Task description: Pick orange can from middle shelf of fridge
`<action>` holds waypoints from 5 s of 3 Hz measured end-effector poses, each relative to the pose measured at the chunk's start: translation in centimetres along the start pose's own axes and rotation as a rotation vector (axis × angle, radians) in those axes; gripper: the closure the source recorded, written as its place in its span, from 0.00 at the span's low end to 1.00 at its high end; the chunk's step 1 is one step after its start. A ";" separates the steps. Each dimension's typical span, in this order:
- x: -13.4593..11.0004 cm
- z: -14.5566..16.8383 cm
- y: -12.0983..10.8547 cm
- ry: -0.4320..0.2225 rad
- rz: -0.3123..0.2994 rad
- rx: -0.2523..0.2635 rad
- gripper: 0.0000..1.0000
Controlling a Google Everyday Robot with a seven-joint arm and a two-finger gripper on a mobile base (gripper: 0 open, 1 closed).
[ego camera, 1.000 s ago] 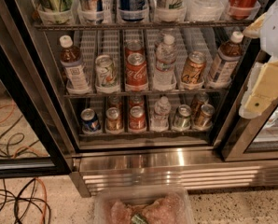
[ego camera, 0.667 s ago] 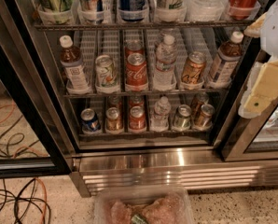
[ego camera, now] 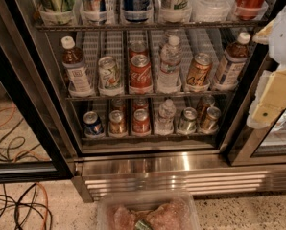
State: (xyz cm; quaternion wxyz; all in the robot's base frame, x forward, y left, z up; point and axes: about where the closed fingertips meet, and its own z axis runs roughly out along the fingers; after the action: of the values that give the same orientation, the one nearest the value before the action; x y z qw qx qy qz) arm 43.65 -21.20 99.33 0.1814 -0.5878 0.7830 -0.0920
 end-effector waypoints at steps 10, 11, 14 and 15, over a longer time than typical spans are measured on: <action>-5.9 0.2 7.7 -0.045 -0.224 -0.061 0.00; -7.0 0.0 8.0 -0.065 -0.244 -0.059 0.00; -7.8 -0.3 8.3 -0.080 -0.259 -0.055 0.00; -6.7 1.0 9.1 -0.036 -0.263 -0.156 0.00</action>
Offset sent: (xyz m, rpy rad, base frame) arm -0.0287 0.0099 -0.0271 -0.0222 0.0884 0.0400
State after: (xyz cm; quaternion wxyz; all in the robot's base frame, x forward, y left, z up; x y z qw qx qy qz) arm 37.58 -12.09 96.33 0.1357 -0.6993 0.7005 -0.0434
